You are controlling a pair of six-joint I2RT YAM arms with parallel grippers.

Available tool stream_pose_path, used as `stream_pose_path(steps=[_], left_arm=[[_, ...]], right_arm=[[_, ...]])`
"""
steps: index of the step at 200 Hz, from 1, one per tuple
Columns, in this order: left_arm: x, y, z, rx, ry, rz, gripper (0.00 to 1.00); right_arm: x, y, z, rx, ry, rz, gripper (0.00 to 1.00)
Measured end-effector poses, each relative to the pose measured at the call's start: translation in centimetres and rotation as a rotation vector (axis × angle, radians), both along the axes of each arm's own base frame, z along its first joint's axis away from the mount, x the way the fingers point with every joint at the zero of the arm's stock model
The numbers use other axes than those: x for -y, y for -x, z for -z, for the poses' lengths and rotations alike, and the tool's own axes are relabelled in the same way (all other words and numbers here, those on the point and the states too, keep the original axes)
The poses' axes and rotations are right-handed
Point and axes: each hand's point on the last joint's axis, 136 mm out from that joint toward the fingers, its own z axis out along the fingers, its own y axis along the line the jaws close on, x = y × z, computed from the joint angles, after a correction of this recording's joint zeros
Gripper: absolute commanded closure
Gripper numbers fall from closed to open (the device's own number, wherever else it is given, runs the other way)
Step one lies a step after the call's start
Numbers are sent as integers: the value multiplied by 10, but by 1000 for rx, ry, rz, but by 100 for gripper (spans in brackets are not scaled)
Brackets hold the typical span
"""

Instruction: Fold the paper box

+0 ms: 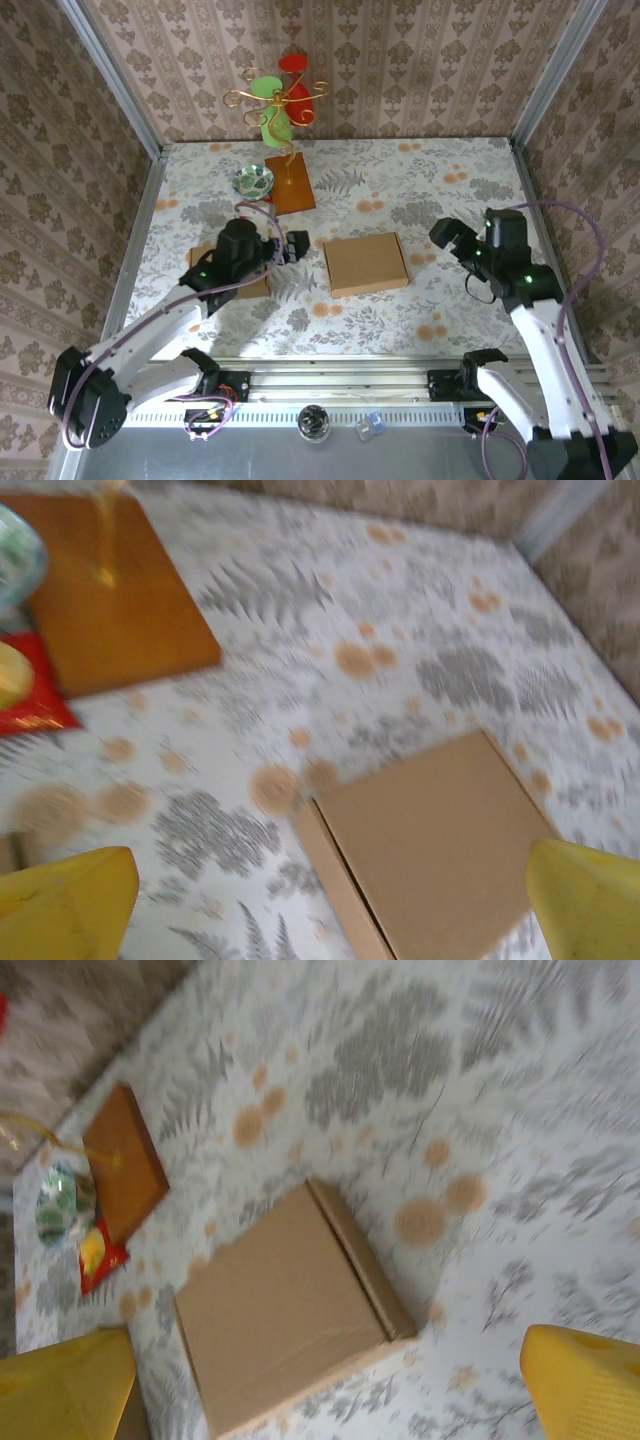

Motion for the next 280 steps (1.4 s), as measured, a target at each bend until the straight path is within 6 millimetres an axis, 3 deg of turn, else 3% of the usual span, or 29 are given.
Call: stream_pose_path(steps=[24, 45, 65, 94, 121, 154, 190, 234, 246, 264, 280], left_arm=[[-49, -17, -12, 56, -28, -196, 0], [-93, -23, -7, 90, -134, -396, 0], [-128, -21, 19, 121, -282, -516, 0], [-182, -11, 73, 92, -485, -632, 0], [-216, -18, 77, 80, -531, -688, 0], [-234, -40, 86, 107, -497, -674, 0], [-239, -46, 129, 68, -464, -616, 0], [-233, -80, 122, 162, -405, -551, 0], [-231, -87, 128, 194, -393, -533, 0], [-231, -80, 149, 163, -391, -515, 0], [-232, -77, 147, 184, -386, -518, 0]], right_arm=[[35, 5, -4, 83, 142, 144, 0], [62, 8, 24, 98, 303, 223, 0], [80, 5, 55, 100, 467, 237, 0], [87, -2, 100, 59, 638, 164, 0], [82, -13, 128, 47, 707, 78, 0], [71, -39, 131, 115, 720, 1, 0], [64, -69, 131, 207, 686, -27, 0], [55, -109, 139, 255, 650, -65, 0], [55, -116, 142, 267, 645, -67, 0], [54, -120, 149, 272, 640, -72, 0], [54, -121, 147, 284, 639, -71, 0]])
